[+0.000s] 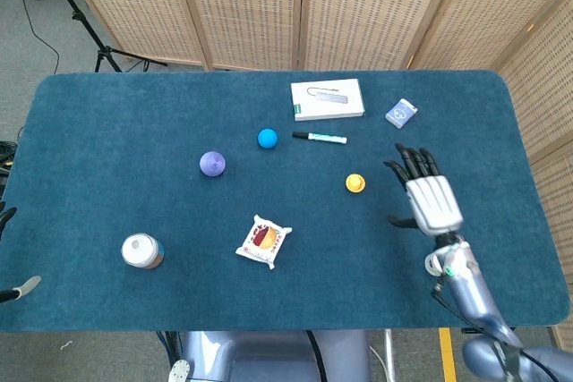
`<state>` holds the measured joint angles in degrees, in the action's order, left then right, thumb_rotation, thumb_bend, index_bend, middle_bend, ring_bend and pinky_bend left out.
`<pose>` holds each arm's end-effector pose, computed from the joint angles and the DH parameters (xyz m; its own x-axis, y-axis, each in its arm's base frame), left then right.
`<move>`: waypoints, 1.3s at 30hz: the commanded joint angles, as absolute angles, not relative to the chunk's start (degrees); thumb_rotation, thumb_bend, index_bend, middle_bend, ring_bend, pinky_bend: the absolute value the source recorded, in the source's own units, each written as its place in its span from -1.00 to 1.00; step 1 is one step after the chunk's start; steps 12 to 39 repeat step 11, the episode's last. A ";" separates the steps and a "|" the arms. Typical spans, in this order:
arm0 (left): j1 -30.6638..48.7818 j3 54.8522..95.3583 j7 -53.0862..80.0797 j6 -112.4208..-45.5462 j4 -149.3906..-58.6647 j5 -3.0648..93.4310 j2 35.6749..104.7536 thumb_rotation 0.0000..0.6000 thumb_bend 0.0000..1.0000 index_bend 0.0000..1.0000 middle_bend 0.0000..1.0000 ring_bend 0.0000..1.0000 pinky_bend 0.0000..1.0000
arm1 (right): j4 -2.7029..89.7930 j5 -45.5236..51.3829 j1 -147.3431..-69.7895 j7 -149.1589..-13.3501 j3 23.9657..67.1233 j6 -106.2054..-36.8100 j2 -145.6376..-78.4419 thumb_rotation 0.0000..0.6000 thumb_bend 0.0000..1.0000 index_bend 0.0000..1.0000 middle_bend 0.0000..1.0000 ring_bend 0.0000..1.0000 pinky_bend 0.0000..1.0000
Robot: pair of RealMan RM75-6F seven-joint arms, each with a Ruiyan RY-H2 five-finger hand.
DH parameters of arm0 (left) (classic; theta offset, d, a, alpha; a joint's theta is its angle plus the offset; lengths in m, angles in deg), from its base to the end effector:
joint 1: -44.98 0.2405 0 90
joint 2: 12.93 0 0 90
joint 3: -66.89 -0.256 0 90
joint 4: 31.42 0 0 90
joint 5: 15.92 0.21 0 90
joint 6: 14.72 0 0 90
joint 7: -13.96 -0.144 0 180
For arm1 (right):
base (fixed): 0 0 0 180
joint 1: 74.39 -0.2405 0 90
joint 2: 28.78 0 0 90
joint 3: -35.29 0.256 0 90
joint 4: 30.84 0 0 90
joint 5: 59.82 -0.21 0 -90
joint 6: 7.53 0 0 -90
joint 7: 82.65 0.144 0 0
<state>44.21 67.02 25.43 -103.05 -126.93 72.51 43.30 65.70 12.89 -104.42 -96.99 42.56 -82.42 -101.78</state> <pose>-0.3155 0.1486 0.1963 0.2883 0.0171 0.9574 0.9573 0.0191 -0.2886 -0.1995 -0.3040 0.0974 0.3888 0.0027 0.9213 -0.8944 -0.2387 0.3782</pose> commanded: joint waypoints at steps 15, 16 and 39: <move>45.18 66.79 30.32 -105.79 -124.08 74.44 43.34 1.00 -1.00 -1.00 -1.00 -1.00 -1.00 | 66.92 29.47 -86.54 -86.05 33.68 -103.58 -96.15 1.00 -1.00 -0.67 -1.00 -1.00 -1.00; 45.18 66.79 30.32 -105.79 -124.08 74.44 43.34 1.00 -1.00 -1.00 -1.00 -1.00 -1.00 | 66.92 29.47 -86.54 -86.05 33.68 -103.58 -96.15 1.00 -1.00 -0.67 -1.00 -1.00 -1.00; 45.18 66.79 30.32 -105.79 -124.08 74.44 43.34 1.00 -1.00 -1.00 -1.00 -1.00 -1.00 | 66.92 29.47 -86.54 -86.05 33.68 -103.58 -96.15 1.00 -1.00 -0.67 -1.00 -1.00 -1.00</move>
